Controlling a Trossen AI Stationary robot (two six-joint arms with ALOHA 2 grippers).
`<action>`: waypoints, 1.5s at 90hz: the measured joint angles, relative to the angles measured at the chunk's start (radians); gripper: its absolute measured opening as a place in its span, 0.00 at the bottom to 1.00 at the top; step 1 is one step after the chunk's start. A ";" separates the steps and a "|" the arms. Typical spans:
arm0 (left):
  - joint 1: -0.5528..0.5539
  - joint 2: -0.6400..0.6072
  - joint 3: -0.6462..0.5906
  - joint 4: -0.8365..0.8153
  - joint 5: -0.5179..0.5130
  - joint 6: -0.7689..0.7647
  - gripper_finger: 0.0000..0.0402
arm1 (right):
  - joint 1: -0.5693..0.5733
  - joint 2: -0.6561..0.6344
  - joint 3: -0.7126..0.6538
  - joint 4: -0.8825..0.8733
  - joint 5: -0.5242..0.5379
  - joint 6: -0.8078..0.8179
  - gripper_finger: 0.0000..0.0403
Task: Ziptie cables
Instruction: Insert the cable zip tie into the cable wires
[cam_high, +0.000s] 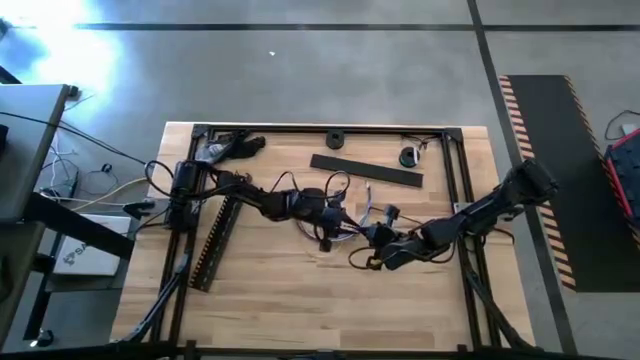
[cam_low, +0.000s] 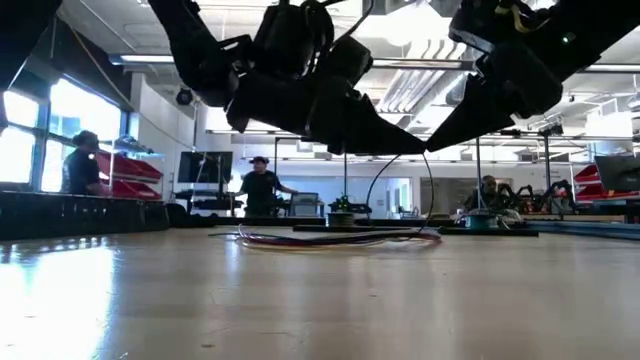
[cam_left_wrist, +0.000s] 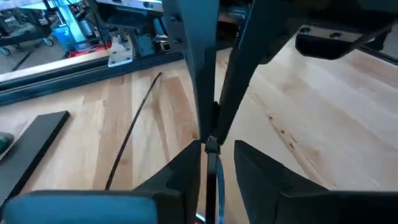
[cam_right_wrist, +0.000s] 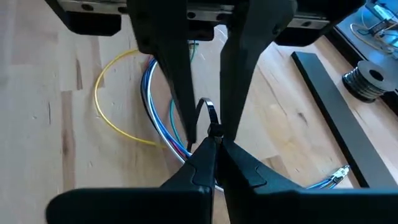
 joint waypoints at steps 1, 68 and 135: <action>0.000 0.000 0.000 0.001 0.000 0.001 0.15 | 0.000 0.000 0.000 0.000 0.000 0.000 0.00; 0.021 0.000 0.001 -0.054 0.011 0.080 0.00 | 0.152 -0.006 0.000 -0.202 -0.092 0.309 0.00; 0.017 0.000 0.000 -0.059 0.050 0.089 0.00 | 0.046 -0.162 0.000 -0.116 -0.123 0.090 0.28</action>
